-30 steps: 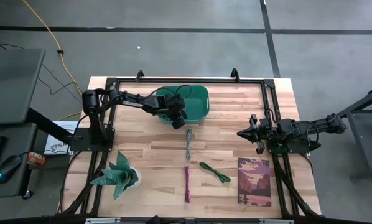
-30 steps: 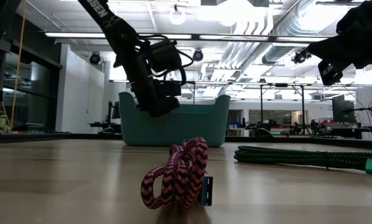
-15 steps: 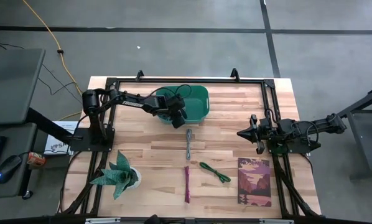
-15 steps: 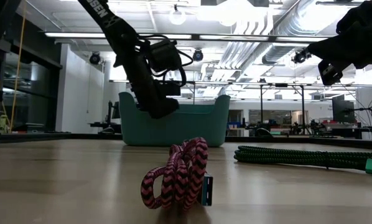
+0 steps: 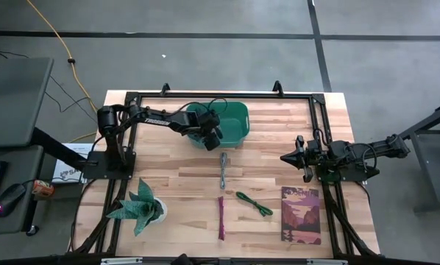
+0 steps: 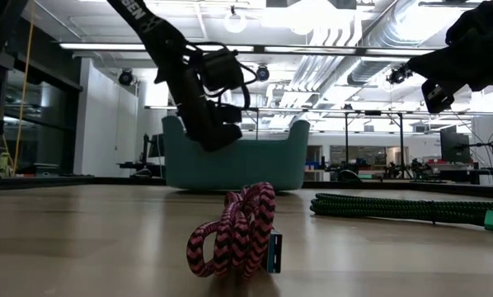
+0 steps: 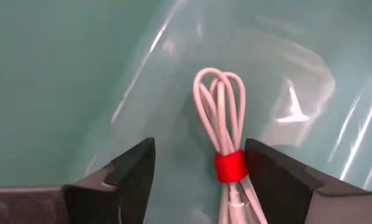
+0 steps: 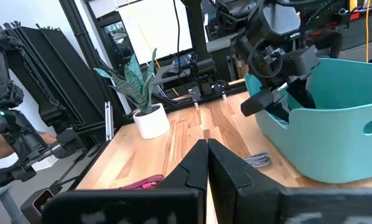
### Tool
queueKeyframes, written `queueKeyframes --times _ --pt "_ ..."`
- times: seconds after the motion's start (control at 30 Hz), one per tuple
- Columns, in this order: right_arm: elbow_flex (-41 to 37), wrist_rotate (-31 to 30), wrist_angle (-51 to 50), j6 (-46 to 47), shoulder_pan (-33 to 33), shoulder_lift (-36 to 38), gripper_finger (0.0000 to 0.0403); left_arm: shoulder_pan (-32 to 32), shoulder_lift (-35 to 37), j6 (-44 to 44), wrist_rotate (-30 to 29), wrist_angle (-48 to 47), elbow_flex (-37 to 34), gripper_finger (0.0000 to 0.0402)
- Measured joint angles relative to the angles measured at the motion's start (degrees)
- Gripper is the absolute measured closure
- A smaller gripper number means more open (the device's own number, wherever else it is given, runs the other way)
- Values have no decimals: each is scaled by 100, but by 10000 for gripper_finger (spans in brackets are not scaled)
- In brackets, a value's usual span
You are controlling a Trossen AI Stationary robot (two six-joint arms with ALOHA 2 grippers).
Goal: Pick and place USB-C Cables
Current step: Put the white charger cable into the green bin, then put the green and black charger cable into the green bin
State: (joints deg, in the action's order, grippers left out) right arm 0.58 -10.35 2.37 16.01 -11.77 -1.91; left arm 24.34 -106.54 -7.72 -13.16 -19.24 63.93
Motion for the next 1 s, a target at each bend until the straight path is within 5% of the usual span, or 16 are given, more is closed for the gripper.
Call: queueKeyframes --times 0.43,0.77,1.0 --pt "0 -2 -1 48 -1 2 402 0 942 38 158 -122 206 176" --pt "-2 -2 -2 66 -1 2 402 -35 1839 39 996 -41 193 176" --pt "0 -2 -1 607 0 2 402 -608 2824 -107 1576 1882 -863 176"
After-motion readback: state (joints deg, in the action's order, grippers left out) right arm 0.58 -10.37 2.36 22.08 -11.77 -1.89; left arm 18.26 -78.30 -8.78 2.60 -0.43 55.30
